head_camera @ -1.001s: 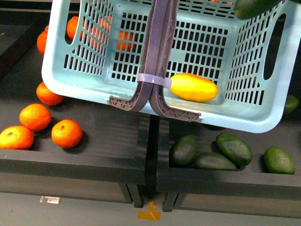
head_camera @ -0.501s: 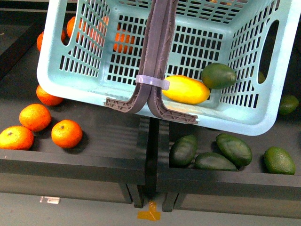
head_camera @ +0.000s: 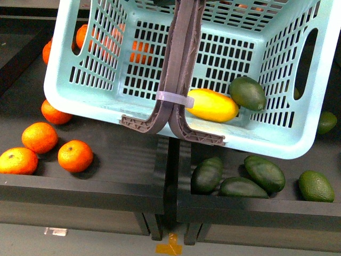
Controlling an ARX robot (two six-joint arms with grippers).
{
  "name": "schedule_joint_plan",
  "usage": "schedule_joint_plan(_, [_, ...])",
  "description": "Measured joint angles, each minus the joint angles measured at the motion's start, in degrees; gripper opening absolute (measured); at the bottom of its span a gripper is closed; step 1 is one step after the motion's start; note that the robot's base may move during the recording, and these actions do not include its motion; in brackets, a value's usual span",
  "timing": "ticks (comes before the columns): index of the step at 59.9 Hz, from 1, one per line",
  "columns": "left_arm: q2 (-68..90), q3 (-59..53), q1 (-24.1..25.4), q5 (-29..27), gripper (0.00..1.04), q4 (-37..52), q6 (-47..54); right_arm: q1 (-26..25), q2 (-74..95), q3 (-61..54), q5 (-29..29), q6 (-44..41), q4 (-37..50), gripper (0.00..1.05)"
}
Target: Pick mango and avocado into basket
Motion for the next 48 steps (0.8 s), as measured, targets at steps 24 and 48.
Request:
schedule_joint_plan(24, [0.00,0.00,0.17,-0.02,0.05,0.00,0.00,-9.38,-13.88,-7.63,-9.11,-0.68,-6.21,0.02])
schedule_joint_plan(48, [0.00,0.00,0.17,0.02,0.05,0.00,0.02,-18.71,-27.19,-11.74,-18.16,-0.74,-14.01,0.02])
